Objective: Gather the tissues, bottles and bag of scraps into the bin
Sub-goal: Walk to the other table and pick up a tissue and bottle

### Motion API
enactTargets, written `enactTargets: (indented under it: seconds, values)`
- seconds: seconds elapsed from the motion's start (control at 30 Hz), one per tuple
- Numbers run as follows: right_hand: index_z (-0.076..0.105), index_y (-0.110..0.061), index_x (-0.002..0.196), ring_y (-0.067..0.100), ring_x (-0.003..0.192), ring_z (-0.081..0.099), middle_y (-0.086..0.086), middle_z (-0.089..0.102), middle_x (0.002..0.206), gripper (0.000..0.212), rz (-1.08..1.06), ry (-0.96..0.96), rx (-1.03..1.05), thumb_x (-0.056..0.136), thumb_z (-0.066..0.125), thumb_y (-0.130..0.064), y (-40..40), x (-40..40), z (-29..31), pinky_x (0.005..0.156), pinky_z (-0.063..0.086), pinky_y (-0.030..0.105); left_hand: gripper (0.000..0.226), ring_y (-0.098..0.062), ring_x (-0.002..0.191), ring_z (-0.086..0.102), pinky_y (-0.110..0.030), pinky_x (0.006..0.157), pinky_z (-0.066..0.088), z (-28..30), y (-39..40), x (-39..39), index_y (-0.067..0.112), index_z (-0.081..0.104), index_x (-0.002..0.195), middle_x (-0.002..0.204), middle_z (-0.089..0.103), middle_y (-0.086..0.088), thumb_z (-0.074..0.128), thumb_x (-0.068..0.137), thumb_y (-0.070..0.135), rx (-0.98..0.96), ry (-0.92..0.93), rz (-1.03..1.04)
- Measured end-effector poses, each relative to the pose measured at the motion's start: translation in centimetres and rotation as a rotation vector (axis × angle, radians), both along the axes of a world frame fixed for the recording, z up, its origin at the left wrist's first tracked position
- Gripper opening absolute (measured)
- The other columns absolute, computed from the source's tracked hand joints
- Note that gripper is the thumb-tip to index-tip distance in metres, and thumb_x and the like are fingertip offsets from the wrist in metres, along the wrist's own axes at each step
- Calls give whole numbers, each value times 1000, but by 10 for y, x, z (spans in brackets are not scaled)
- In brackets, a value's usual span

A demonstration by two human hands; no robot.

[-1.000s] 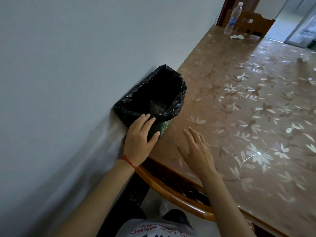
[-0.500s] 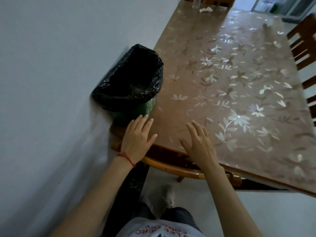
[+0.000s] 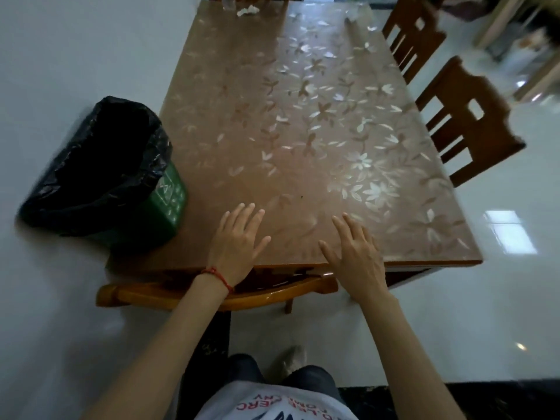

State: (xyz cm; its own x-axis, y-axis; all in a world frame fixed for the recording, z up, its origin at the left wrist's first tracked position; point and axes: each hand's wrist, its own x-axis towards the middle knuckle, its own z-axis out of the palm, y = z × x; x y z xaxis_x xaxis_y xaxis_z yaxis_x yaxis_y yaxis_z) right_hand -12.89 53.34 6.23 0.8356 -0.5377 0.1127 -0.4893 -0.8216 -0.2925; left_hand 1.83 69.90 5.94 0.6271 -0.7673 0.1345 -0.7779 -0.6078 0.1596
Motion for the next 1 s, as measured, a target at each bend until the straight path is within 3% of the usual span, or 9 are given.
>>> enactTargets:
  seconds: [0.13,0.33,0.43,0.57,0.7,1.0]
  values:
    - [49,-8,127,32,118,52,17,55,128,59,-132,-3,-3,86,36,-49,-30,-41,-3,94,44,46,51,-35,119,52,-51,98,39,-1,-48,-21,6,52,124,127,57,-18,50,83,37,40,-6,-123]
    - [50,-5,125,35,119,51,20,55,127,54,-368,0,18,86,58,-40,-53,-105,-10,93,45,47,56,-31,118,54,-49,97,42,-4,-114,-54,9,53,124,126,58,-15,31,85,44,109,-21,-363]
    - [50,-5,126,36,118,52,20,55,127,53,-512,-4,37,86,59,-38,-55,-135,-13,93,44,47,55,-30,117,55,-49,96,44,-7,-145,-72,10,55,122,124,60,-14,33,84,43,102,-31,-492]
    - [54,-5,121,36,110,57,20,59,121,56,-719,6,32,84,42,-46,-51,-171,-20,88,47,46,53,-31,115,56,-49,94,45,-12,-185,-98,9,58,118,122,61,-14,34,85,43,80,-28,-689]
    - [54,-4,120,36,109,57,20,59,119,57,-905,7,25,84,40,-46,-39,-202,-26,88,47,47,53,-33,112,58,-50,92,46,-12,-217,-126,9,60,115,120,63,-15,35,82,42,82,-50,-886]
    - [51,-3,126,35,120,49,20,53,129,53,-1258,25,52,86,57,-36,0,-245,-35,96,41,47,54,-35,114,56,-51,95,44,-21,-253,-174,8,59,117,121,61,-17,38,82,43,104,1,-1193]
